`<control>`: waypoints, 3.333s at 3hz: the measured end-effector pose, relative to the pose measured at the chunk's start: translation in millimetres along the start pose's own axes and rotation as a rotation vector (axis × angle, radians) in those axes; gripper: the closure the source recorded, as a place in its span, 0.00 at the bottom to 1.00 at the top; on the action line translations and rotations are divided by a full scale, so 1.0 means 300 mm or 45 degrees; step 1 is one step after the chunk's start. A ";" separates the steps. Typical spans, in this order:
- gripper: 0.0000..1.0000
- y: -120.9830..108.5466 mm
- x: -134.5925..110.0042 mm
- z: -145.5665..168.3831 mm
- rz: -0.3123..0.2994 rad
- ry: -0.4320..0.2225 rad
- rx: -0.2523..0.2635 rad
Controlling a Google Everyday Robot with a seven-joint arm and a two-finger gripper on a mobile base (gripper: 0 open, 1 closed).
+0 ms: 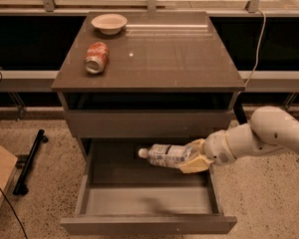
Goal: Place blue plastic bottle into middle drawer
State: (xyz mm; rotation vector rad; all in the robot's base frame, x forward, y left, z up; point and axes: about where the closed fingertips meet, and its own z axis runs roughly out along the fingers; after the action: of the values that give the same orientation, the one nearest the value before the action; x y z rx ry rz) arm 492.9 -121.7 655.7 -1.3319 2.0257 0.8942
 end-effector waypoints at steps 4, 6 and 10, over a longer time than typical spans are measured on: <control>1.00 -0.026 0.117 0.280 0.069 -0.056 -0.099; 1.00 -0.064 0.191 0.452 0.092 -0.042 -0.168; 0.04 -0.148 0.389 0.697 0.251 -0.045 -0.216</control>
Offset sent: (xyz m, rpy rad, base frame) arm 0.0015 0.0136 -0.0697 0.0749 0.1004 -0.0766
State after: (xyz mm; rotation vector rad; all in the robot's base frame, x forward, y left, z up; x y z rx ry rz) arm 510.3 -38.2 427.5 -1.2076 2.1194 1.1930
